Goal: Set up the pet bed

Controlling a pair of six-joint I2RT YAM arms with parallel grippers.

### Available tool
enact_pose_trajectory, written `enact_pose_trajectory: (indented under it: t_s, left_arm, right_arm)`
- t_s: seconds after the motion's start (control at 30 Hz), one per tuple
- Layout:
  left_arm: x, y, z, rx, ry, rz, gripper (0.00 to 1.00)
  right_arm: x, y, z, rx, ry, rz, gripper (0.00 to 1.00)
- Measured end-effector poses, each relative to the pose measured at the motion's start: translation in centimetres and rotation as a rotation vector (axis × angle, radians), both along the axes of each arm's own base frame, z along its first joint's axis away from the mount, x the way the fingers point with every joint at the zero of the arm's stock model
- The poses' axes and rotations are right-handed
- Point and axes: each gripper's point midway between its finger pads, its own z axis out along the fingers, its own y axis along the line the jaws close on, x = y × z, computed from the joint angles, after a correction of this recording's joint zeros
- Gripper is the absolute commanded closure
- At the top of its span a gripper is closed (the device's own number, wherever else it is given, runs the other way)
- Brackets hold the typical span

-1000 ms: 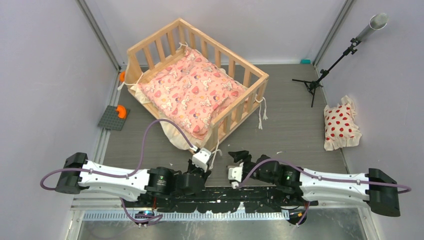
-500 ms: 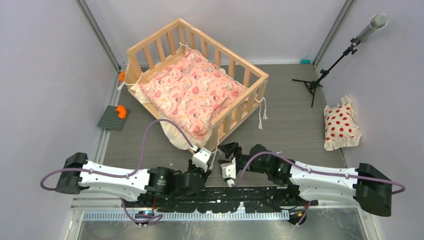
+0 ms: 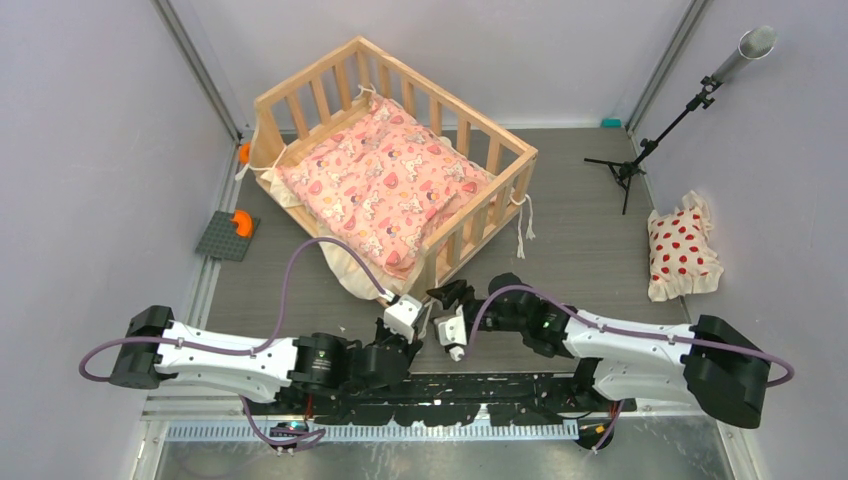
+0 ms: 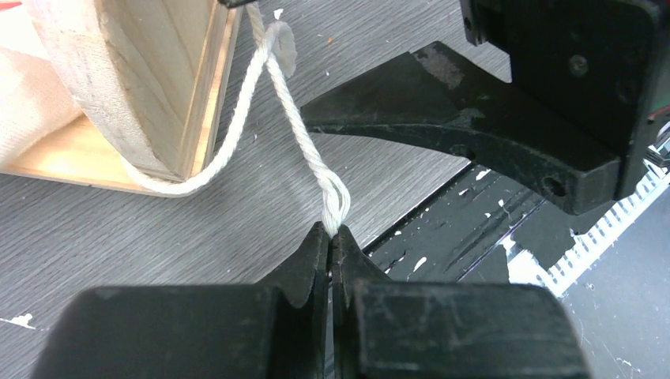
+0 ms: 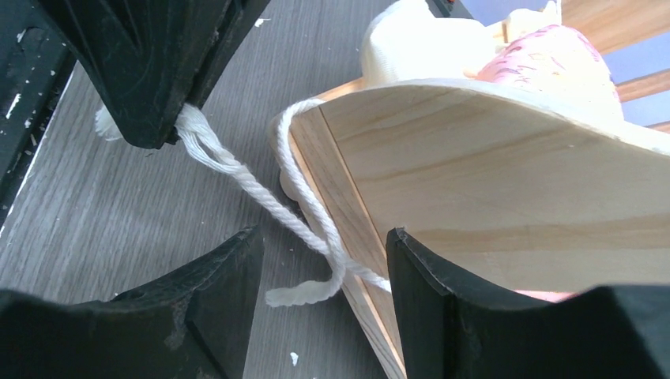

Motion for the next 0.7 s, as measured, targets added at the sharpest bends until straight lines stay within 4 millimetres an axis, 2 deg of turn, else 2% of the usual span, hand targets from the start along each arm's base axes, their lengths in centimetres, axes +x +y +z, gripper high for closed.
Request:
enact_pose_trajectory:
  t_s: [0.3,0.7]
  left_arm:
    - [0.0,0.0,0.0,0.000,0.001,0.000,1.00]
    - [0.0,0.0,0.0,0.000,0.002,0.001,1.00]
  right_arm:
    - [0.6,0.2,-1.7,-0.040,0.033,0.014,0.43]
    - [0.5,1.0,-1.8,-0.041,0.055,0.056,0.55]
